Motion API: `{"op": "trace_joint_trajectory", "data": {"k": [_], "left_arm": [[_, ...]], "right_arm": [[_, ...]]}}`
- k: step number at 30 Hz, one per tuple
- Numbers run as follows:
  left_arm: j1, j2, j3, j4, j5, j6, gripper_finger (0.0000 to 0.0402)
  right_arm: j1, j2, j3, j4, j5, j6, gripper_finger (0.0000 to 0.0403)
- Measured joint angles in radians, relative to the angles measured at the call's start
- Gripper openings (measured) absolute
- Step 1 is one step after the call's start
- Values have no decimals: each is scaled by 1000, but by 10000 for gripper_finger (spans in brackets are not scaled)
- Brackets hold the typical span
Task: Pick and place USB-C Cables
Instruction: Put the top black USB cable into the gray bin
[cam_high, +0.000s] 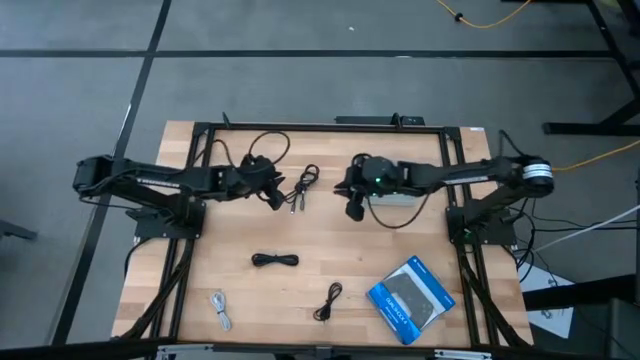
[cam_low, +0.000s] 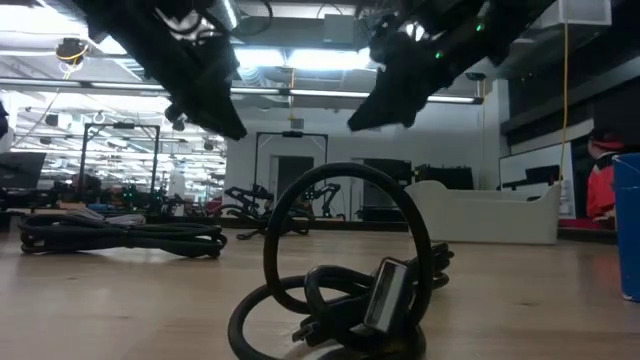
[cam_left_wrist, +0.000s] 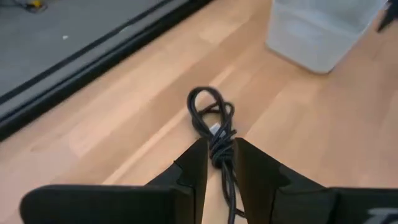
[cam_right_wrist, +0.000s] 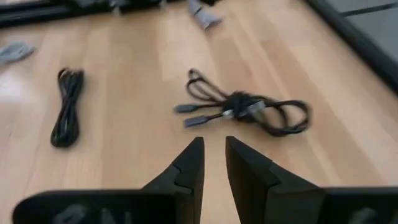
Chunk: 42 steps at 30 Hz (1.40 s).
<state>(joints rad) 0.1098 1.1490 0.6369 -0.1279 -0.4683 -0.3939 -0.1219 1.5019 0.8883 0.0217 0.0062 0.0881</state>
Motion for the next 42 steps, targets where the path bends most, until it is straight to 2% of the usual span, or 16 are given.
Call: {"op": "trace_joint_trajectory", "data": {"k": [4, 7, 9, 15, 20, 24, 28, 33, 38, 42], "left_arm": [[27, 36, 0, 0, 18, -1, 73], [41, 43, 0, -3, 29, -17, 73], [47, 43, 0, -4, 40, -22, 73], [48, 32, 0, -61, 28, -23, 73], [48, 33, 0, -174, 14, -68, 73], [48, 33, 0, -297, -14, -149, 73], [48, 33, 0, -376, -37, -178, 73], [48, 33, 0, -380, -37, -180, 73], [48, 33, 0, -379, -38, -180, 73], [48, 33, 0, -378, -42, -180, 73]], "right_arm": [[-1, 87, 2, 155, -84, -109, 70], [-1, 152, 64, 189, -156, -178, 74], [0, 198, 139, 141, -166, -220, 84], [-2, 346, 419, -164, -154, -363, 133], [-12, 473, 570, -325, -34, -414, 156], [-40, 549, 605, -347, 44, -432, 158], [-83, 591, 615, -350, 44, -412, 158], [-139, 600, 616, -360, 44, -406, 158], [-170, 600, 616, -399, -61, -405, 158], [-172, 600, 616, -403, -79, -405, 158]]}}
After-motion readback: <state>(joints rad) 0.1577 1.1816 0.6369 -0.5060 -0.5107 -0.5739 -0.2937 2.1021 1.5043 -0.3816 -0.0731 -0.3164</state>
